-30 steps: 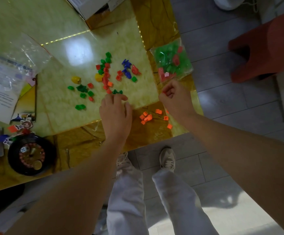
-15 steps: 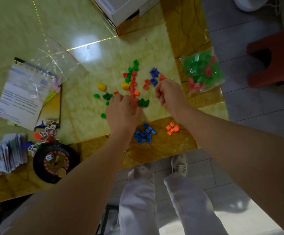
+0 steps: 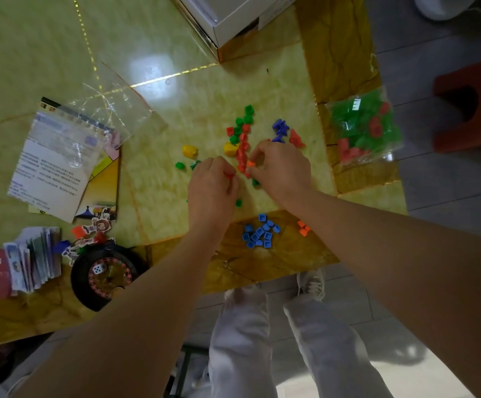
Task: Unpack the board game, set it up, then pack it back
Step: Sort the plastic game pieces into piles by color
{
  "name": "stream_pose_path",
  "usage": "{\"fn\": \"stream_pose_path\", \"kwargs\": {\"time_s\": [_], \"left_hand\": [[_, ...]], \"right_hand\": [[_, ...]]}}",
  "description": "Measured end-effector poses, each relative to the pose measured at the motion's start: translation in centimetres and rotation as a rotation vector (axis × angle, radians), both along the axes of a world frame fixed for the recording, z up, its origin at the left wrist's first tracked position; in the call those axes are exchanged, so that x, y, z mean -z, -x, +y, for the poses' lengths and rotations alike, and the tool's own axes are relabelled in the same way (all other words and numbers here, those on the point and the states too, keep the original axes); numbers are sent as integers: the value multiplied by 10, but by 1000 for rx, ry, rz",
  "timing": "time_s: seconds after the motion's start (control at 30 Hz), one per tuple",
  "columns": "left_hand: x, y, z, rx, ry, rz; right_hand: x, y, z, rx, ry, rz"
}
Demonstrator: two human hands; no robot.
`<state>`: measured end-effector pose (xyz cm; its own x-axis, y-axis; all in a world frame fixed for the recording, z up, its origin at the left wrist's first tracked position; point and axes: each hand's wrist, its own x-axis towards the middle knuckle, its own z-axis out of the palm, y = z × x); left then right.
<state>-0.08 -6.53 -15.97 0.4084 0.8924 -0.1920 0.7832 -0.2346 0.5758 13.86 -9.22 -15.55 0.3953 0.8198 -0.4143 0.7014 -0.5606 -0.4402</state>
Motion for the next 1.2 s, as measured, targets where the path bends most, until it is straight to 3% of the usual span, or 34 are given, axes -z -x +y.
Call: {"fn": "stream_pose_path", "kwargs": {"time_s": [0.3,0.53,0.83,1.2], "left_hand": [[-15,-20,-17,43,128,-31],[-22,-39,-49,189,226,76],[-21,-35,-70,92,172,145],[-26,-20,-39,-79,30,178]], "right_hand": [[-14,-31,-30,133,-123,187],[-29,-63,-105,21,107,230],[-19,-61,-141,25,132,76],[-16,-44,-86,129,-59,198]]}}
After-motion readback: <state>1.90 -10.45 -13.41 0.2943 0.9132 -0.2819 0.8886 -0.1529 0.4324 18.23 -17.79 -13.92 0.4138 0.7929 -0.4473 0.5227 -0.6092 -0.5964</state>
